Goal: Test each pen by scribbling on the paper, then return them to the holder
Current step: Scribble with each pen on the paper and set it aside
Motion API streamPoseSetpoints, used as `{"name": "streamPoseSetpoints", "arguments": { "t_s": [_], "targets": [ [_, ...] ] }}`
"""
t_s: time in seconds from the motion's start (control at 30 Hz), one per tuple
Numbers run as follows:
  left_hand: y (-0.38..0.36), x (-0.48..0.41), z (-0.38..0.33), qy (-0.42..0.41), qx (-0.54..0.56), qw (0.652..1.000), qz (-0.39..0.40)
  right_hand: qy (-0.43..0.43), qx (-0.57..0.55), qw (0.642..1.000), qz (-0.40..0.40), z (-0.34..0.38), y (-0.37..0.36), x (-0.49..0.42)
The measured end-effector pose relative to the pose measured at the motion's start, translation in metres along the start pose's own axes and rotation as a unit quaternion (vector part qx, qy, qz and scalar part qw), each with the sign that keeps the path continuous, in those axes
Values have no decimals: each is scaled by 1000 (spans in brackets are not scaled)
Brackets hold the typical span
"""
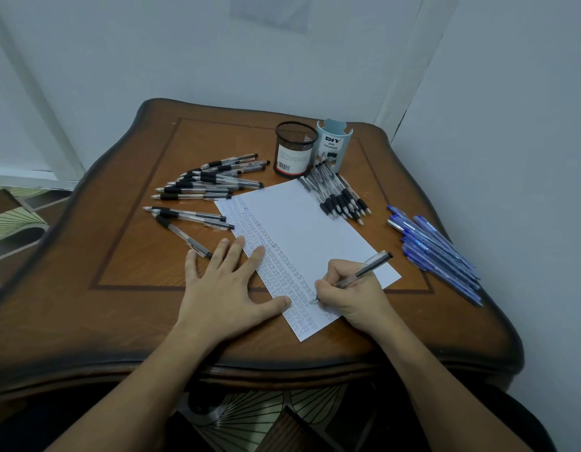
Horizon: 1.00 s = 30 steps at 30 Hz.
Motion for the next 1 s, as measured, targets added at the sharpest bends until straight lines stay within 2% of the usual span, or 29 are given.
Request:
{"name": "streamPoseSetpoints", "arguments": {
  "t_s": [0.9,1.0],
  "targets": [
    [0,0,0,-1,1,1000,-3,-5,0,1000,-5,-1,4,0],
    [1,1,0,-3,4,1000,-1,-30,-39,999,-20,-6,11,-4]
  ]
}}
Point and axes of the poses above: each hand's wrist, its own x-axis away from the middle knuckle, its own y-axis out of the back of the hand, z = x × y, the point moved 9 cm from there along -x, towards the middle knuckle, and after that the axes turned 2 degrees about x, right-handed, at the moved point
